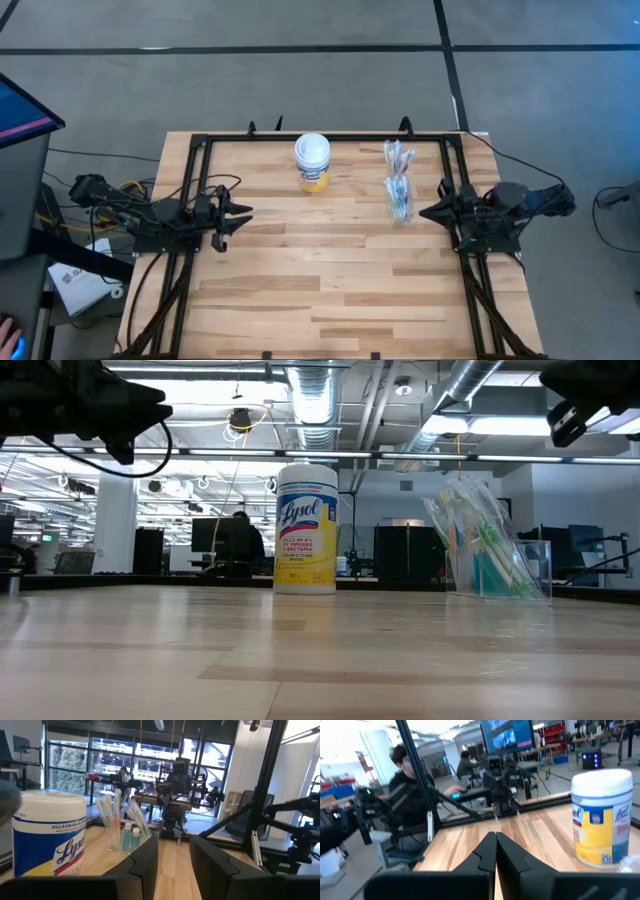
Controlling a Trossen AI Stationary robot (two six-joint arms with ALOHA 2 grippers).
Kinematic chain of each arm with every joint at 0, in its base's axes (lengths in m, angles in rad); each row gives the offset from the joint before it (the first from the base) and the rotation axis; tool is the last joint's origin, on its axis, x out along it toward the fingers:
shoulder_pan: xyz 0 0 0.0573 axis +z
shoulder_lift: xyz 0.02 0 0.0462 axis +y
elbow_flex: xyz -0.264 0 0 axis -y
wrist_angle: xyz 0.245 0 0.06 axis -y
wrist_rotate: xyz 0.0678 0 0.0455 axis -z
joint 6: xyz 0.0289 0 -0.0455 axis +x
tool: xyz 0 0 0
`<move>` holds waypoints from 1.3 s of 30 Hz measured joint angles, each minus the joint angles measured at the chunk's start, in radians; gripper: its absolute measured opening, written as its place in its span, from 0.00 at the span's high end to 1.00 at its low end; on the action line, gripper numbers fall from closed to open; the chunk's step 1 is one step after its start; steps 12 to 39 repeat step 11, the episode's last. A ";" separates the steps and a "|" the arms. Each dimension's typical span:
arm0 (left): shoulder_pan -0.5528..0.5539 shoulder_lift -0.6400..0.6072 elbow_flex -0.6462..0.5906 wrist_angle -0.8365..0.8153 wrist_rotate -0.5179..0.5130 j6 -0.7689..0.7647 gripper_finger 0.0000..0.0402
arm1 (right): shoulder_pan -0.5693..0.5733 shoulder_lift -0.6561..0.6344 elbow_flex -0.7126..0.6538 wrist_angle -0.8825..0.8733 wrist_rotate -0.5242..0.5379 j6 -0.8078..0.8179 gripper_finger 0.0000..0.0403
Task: Pick & Place toothbrushing station
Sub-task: Return to Home Position
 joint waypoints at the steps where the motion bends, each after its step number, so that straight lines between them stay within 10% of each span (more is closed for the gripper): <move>1: 0.000 0.001 0.000 0.001 0.001 0.001 0.73 | 0.000 -0.015 -0.001 0.000 0.000 0.000 1.00; 39: 0.000 0.004 0.000 0.006 0.002 0.001 0.73 | 0.000 -0.022 -0.137 0.182 0.002 0.000 1.00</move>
